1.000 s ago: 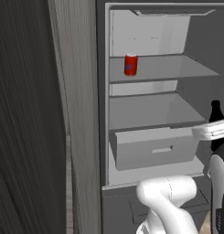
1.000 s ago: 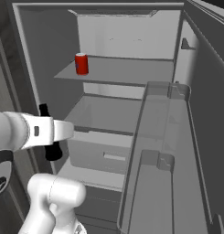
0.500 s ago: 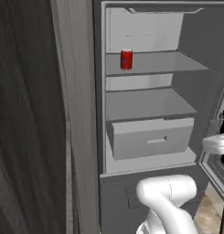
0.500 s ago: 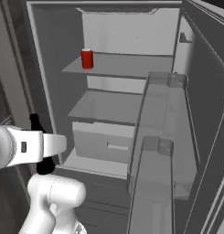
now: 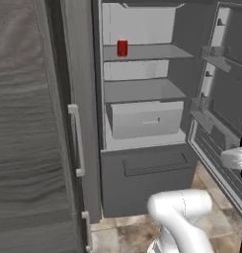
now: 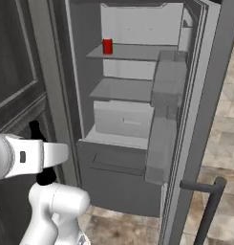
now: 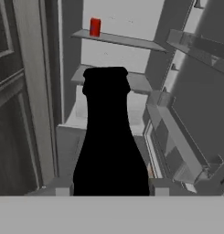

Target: Open the fridge, grab two sodas, and place both sodas inside the bowl with ice on the dining counter.

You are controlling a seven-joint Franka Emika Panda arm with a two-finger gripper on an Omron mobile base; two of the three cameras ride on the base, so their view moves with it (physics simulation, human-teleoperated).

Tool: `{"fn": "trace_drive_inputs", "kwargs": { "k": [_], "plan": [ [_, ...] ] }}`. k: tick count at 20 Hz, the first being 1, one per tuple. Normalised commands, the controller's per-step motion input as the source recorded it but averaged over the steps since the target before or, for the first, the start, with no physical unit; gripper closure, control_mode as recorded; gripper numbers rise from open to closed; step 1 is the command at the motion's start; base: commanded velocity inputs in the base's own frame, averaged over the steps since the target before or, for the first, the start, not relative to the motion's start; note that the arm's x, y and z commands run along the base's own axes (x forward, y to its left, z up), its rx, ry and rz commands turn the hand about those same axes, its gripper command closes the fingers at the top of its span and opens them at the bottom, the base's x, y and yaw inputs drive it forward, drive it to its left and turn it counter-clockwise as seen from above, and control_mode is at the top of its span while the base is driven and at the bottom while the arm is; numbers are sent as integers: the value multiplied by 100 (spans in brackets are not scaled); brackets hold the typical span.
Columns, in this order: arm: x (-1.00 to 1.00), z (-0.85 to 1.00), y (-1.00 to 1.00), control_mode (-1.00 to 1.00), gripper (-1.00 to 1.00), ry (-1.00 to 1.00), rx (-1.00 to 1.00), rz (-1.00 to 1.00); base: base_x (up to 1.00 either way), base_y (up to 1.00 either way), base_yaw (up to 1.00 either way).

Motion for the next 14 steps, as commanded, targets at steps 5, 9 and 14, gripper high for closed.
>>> {"fn": "trace_drive_inputs", "kwargs": {
  "k": [5,9,14],
  "plan": [
    [0,0,0,100,100,0,0,0,-100,0,-2],
    [0,0,0,100,100,0,0,0,-100,-5,0],
    [0,0,0,100,100,0,0,0,-100,-9,8]
  ]
}}
